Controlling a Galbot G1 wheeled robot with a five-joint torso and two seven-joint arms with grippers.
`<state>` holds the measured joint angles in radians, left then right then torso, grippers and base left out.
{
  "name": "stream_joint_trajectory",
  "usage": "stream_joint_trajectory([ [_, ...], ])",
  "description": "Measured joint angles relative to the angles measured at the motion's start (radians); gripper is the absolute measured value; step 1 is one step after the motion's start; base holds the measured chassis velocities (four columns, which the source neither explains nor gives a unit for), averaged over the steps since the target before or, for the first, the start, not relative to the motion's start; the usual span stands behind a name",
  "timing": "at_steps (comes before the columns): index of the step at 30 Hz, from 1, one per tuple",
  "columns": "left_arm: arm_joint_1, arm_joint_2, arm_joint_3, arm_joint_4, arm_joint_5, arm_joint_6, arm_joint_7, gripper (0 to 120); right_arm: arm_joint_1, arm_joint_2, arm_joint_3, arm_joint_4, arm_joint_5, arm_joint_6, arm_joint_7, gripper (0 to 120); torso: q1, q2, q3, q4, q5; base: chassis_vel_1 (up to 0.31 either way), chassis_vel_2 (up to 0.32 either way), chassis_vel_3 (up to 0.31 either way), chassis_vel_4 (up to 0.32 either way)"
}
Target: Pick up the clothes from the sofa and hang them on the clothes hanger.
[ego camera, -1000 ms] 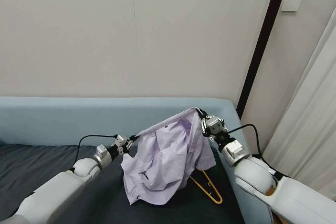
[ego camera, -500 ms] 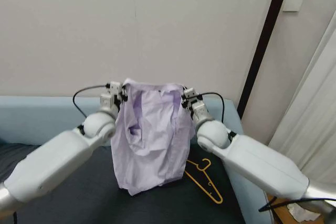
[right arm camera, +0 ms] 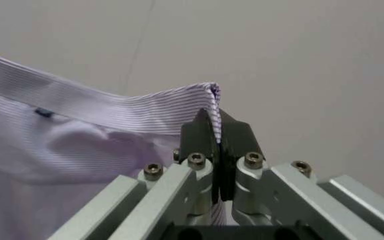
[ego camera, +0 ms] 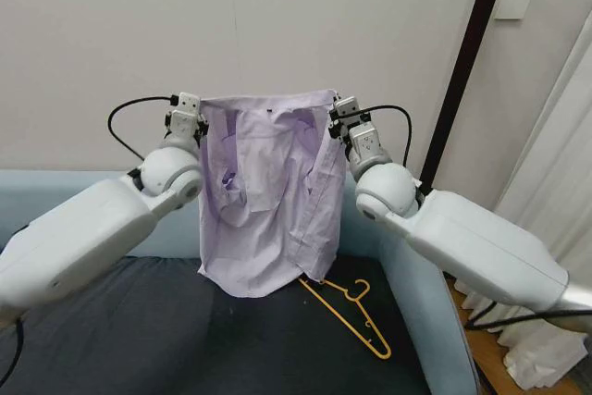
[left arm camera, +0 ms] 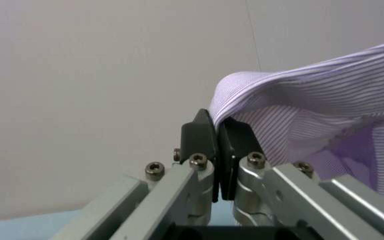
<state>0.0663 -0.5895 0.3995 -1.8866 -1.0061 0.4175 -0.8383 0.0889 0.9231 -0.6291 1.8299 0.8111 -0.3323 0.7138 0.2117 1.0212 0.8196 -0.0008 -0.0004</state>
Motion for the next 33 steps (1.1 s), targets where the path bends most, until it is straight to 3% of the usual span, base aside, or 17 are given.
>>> stream_joint_trajectory([
  [1, 0.0, 0.0, 0.0, 0.0, 0.0, 0.0, 0.0, 0, 0.0, 0.0, 0.0, 0.0, 0.0, 0.0, 0.0, 0, 0.0, 0.0, 0.0, 0.0, 0.0, 0.0, 0.0, 0.0, 0.0],
  [4, 0.177, 0.155, -0.227, -0.194, -0.051, 0.009, -0.011, 0, 0.023, -0.043, 0.007, 0.152, 0.076, -0.067, 0.05, 0, 0.0, 0.0, 0.0, 0.0, 0.0003, 0.0, 0.0, 0.0, 0.0],
  [5, 0.177, 0.155, -0.227, -0.194, -0.051, 0.009, -0.011, 0, 0.023, -0.043, 0.007, 0.152, 0.076, -0.067, 0.05, 0, 0.0, 0.0, 0.0, 0.0, 0.0003, 0.0, 0.0, 0.0, 0.0],
  [8, 0.365, 0.305, -0.427, -0.362, -0.136, 0.011, 0.004, 0, 0.039, -0.091, 0.031, 0.256, 0.126, -0.114, 0.075, 0, 0.0, 0.0, 0.0, 0.0004, -0.0012, 0.0, 0.0, 0.0, 0.0],
  [9, 0.401, 0.361, -0.465, -0.413, -0.173, 0.004, 0.007, 0, 0.044, -0.108, 0.038, 0.29, 0.148, -0.132, 0.089, 0, 0.0, 0.0, 0.0, 0.0003, 0.0002, 0.0, 0.0, 0.0, 0.0],
  [10, 0.424, 0.413, -0.49, -0.463, -0.216, -0.001, 0.006, 0, 0.05, -0.124, 0.04, 0.317, 0.161, -0.145, 0.1, 0, 0.0, 0.0, -0.001, -0.0001, 0.0012, 0.0, 0.0, 0.0, 0.0],
  [15, 0.385, 0.483, -0.502, -0.51, -0.302, 0.006, -0.015, 0, 0.058, -0.139, 0.054, 0.336, 0.175, -0.172, 0.113, 0, 0.0, 0.0, 0.0, -0.0009, 0.0011, 0.0, 0.0, 0.0, 0.0],
  [18, 0.393, 0.463, -0.492, -0.492, -0.308, -0.015, -0.003, 0, 0.039, -0.134, 0.066, 0.322, 0.175, -0.175, 0.111, 0, 0.0, 0.0, 0.0, -0.0004, 0.0005, 0.0, 0.0, 0.0, 0.0],
  [20, 0.413, 0.398, -0.465, -0.441, -0.307, -0.036, 0.014, 0, -0.005, -0.119, 0.074, 0.288, 0.158, -0.171, 0.101, 0, 0.0, 0.0, 0.0, -0.0004, -0.0004, 0.0, 0.0, 0.0, 0.0],
  [21, 0.413, 0.398, -0.465, -0.441, -0.307, -0.036, 0.014, 0, -0.005, -0.119, 0.074, 0.288, 0.158, -0.171, 0.101, 0, 0.0, 0.0, 0.0, -0.0004, -0.0004, 0.0, 0.0, 0.0, 0.0],
  [26, 0.457, 0.224, -0.394, -0.278, -0.242, -0.038, 0.006, 0, -0.169, -0.036, 0.077, 0.175, 0.04, -0.103, 0.064, 0, 0.0, 0.0, 0.001, -0.0006, 0.0002, 0.0, 0.0, 0.0, 0.0],
  [27, 0.457, 0.224, -0.394, -0.278, -0.242, -0.038, 0.006, 0, -0.169, -0.036, 0.077, 0.175, 0.04, -0.103, 0.064, 0, 0.0, 0.0, 0.001, -0.0006, 0.0002, 0.0, 0.0, 0.0, 0.0],
  [33, 0.547, 0.067, -0.351, -0.129, -0.049, -0.069, 0.016, 0, -0.305, 0.035, 0.08, 0.076, -0.101, -0.042, 0.014, 0, 0.0, 0.0, 0.0, -0.0001, 0.0002, 0.0, 0.0, 0.0, 0.0],
])
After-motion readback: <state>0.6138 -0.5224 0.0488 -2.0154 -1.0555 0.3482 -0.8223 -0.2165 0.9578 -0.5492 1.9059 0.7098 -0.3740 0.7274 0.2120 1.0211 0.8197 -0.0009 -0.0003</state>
